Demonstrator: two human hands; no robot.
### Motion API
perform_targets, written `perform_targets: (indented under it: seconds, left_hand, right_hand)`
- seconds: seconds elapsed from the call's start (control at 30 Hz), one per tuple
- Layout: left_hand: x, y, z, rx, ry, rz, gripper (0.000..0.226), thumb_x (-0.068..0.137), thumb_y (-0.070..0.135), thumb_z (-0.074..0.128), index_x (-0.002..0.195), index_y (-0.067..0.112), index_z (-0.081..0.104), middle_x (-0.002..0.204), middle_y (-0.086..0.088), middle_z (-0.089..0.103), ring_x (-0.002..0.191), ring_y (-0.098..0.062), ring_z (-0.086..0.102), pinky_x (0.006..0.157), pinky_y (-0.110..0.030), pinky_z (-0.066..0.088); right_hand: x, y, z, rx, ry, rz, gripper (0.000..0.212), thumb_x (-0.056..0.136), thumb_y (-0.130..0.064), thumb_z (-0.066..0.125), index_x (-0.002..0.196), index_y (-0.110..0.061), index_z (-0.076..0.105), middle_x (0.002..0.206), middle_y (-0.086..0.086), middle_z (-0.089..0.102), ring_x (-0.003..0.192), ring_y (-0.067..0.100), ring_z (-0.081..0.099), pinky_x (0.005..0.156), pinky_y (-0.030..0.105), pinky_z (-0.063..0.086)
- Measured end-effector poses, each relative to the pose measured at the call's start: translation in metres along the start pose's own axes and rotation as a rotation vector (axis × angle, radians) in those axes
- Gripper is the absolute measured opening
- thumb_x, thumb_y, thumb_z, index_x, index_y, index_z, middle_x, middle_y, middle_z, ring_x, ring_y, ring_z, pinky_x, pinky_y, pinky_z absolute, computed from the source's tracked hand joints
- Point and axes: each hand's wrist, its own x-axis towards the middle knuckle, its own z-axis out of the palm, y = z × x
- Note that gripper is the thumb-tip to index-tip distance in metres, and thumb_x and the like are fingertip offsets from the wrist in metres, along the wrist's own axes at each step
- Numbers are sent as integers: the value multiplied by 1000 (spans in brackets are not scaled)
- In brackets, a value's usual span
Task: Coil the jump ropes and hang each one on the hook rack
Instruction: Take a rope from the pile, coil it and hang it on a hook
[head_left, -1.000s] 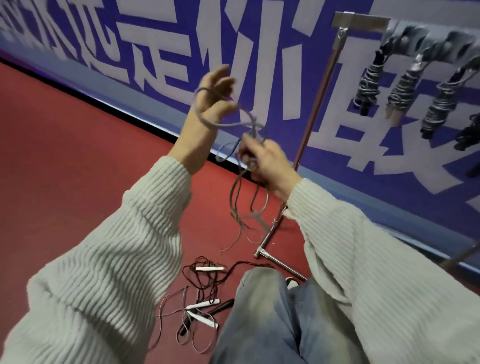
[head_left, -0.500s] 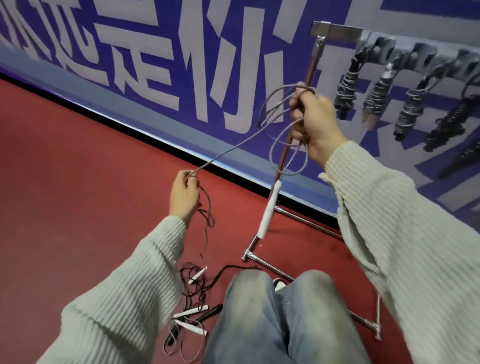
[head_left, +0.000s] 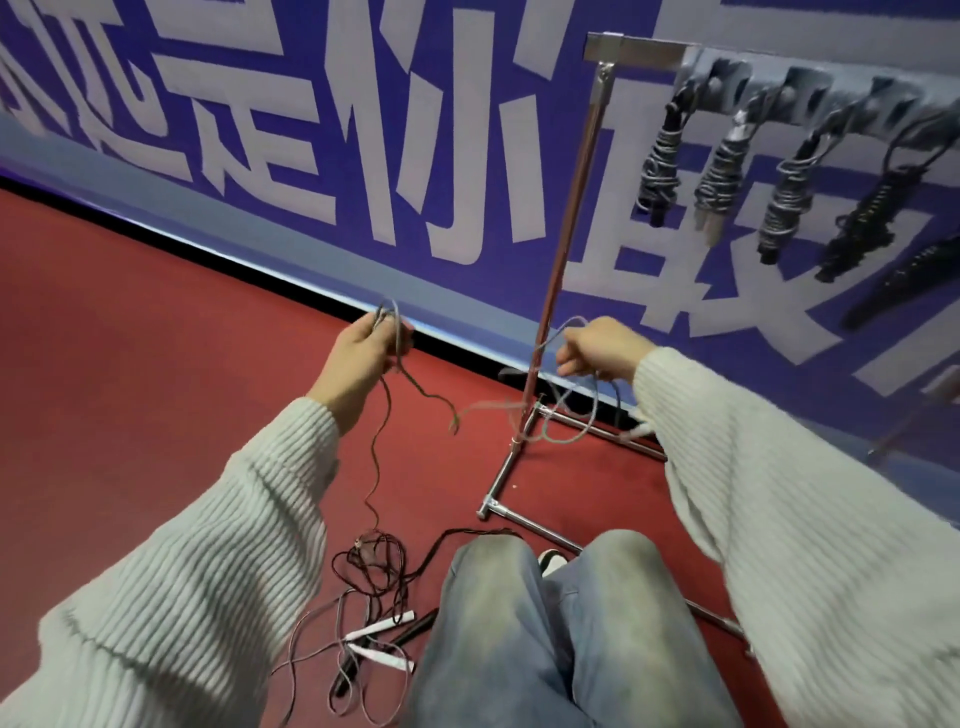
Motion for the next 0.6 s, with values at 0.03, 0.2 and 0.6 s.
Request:
perform_targets:
  seconds: [0.03,0.2,0.6]
  left_hand:
    - [1,8,5,-19,-12,5,25,109,27,45,91,23,63,80,4,63,74,-11,56,66,-26,38]
    - [8,45,17,-174,-93,54,15,107,28,49,103,24,64,90,4,67,87,-14,63,75,-34,45]
    - [0,136,45,-342,-285,222,16,106,26,52,115,19,65,113,-6,68,114,-24,66,94,-50,55]
  right_hand:
    - [2,5,6,-59,14,-13,44,107,-18,37,74,-6,62,41,-8,61,38,3,57,34,10,32]
    - [9,33,34,-192,-14,-31,36,102,-19,49,68,-10,60,46,0,60,36,8,54,41,19,37]
    - [2,39,90,2,-194,-237,41,90,-23,76,128,-20,59,80,6,64,56,13,56,59,26,46]
